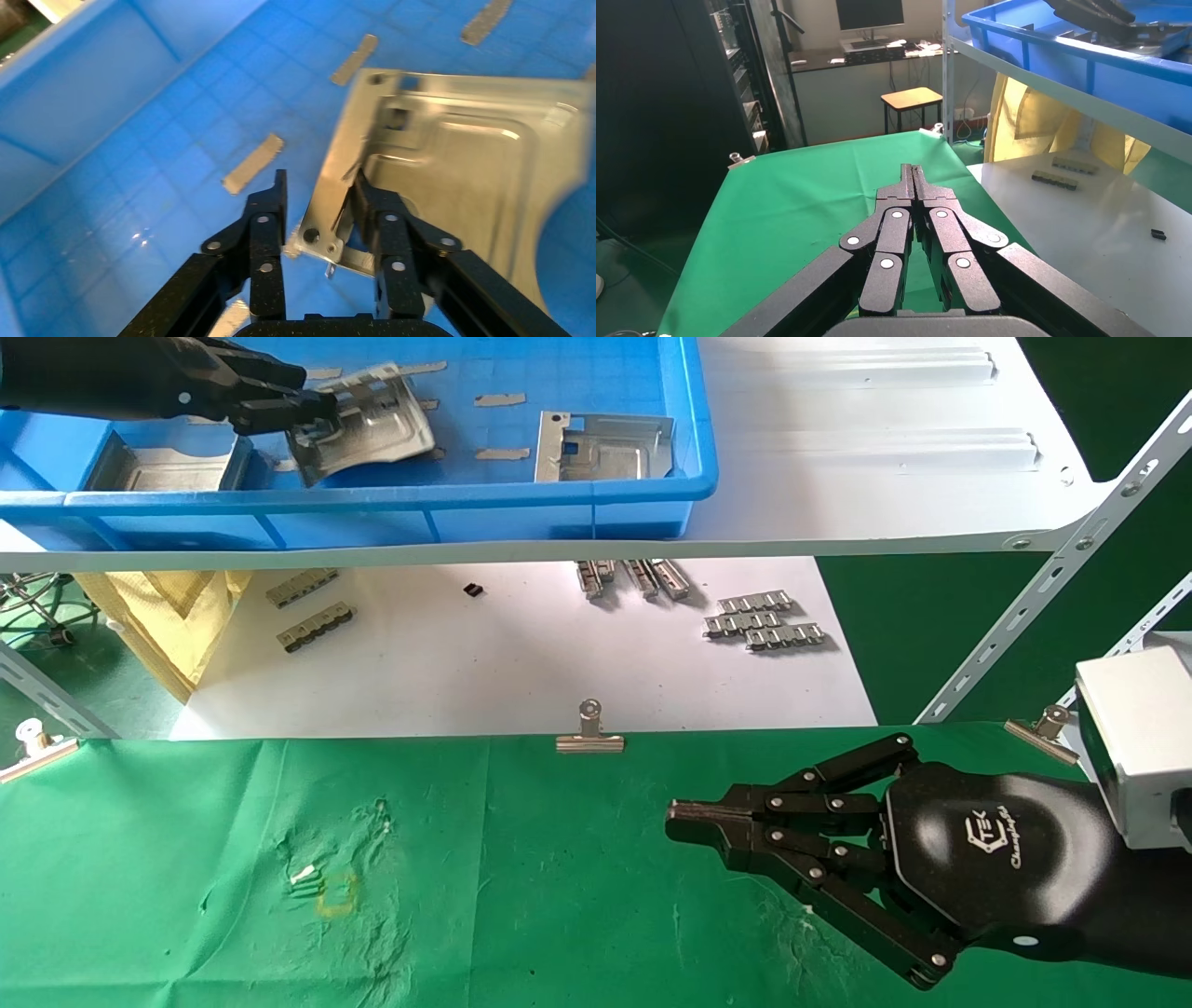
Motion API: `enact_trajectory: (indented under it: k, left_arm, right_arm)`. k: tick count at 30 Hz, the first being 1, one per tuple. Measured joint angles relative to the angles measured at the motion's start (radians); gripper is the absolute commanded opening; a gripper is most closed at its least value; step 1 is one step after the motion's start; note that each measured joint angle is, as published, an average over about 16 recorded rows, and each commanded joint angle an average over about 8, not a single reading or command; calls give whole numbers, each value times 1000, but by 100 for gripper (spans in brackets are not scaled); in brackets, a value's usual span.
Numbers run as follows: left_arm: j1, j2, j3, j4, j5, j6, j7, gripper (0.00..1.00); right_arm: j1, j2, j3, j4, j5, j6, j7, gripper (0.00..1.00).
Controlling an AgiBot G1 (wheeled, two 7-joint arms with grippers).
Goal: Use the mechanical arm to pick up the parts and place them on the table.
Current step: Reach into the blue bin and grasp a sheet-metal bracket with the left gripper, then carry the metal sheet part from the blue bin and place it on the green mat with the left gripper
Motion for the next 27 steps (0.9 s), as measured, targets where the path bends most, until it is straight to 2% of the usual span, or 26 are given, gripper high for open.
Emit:
enact_trajectory:
  k: [13,18,23,24,25,27]
  left_arm:
    - [-10,-12,-30,-14,-43,7,8,0]
    - [-23,-28,-56,-35,-83,89,35,0]
    - [-32,-51,-87,-63,-132,239,84,0]
    - [-31,-57,-92,-69,-142,271,96,0]
    - [-30,-62,-97,-76,-152,303,108,0]
    - [-25,-74,-105,-92,-171,362,131,0]
  right_arm:
    - [0,0,0,0,0,0,0,0]
    - [0,0,0,0,0,0,0,0]
    - [0,0,0,0,0,0,0,0]
    - [0,0,0,0,0,0,0,2]
    - [0,0,0,0,0,0,0,8]
    - [0,0,0,0,0,0,0,33]
